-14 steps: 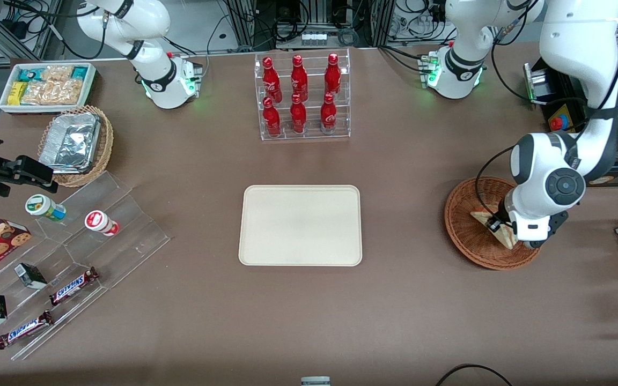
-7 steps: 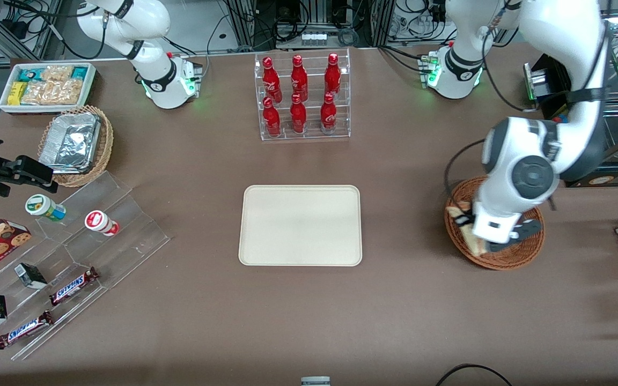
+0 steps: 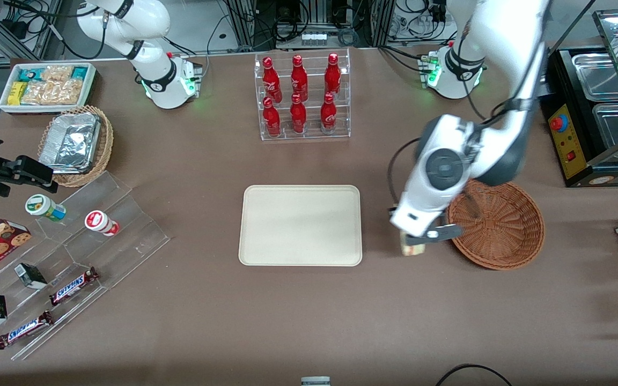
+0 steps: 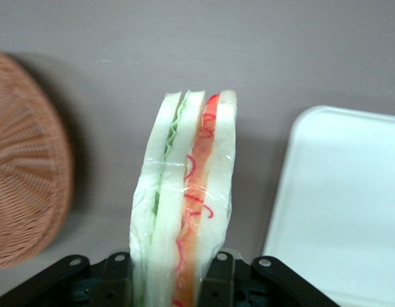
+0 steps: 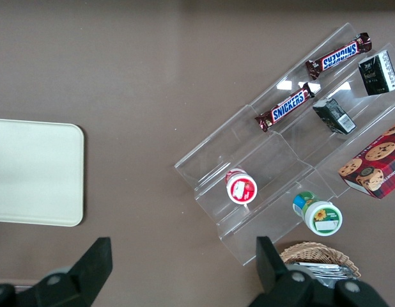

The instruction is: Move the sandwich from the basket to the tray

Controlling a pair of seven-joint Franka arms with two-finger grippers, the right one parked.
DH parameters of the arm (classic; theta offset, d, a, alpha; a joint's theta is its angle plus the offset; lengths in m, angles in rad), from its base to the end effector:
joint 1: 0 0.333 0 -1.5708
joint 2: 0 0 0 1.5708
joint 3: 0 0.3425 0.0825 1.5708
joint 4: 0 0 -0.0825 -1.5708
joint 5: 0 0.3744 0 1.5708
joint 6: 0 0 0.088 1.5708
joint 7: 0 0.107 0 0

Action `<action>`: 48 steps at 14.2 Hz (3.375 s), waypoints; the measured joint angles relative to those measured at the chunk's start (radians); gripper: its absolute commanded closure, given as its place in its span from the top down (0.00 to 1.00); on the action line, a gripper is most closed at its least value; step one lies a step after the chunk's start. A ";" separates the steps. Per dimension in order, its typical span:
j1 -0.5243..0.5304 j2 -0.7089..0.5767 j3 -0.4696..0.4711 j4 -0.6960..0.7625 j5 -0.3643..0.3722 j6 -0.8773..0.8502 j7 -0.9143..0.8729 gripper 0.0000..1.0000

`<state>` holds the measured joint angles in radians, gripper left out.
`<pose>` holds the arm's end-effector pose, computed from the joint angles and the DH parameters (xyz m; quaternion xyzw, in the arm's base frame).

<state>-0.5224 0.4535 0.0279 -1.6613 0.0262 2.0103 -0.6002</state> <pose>0.5838 -0.3156 0.3661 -0.9974 -0.0455 0.0353 0.0423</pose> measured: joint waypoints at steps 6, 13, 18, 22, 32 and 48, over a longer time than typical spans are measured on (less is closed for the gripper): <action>-0.154 0.197 0.000 0.103 -0.033 0.154 -0.066 0.30; -0.170 0.319 -0.001 0.205 -0.069 0.217 -0.144 0.32; -0.189 0.329 -0.002 0.216 -0.069 0.211 -0.144 0.37; -0.195 0.330 -0.001 0.216 -0.068 0.171 -0.116 0.55; -0.169 0.229 0.029 0.268 -0.070 0.042 -0.157 1.00; 0.251 -0.436 0.078 0.012 -0.024 -0.391 0.357 1.00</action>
<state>-0.2717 0.0178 0.1061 -1.6489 0.0017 1.6190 -0.2437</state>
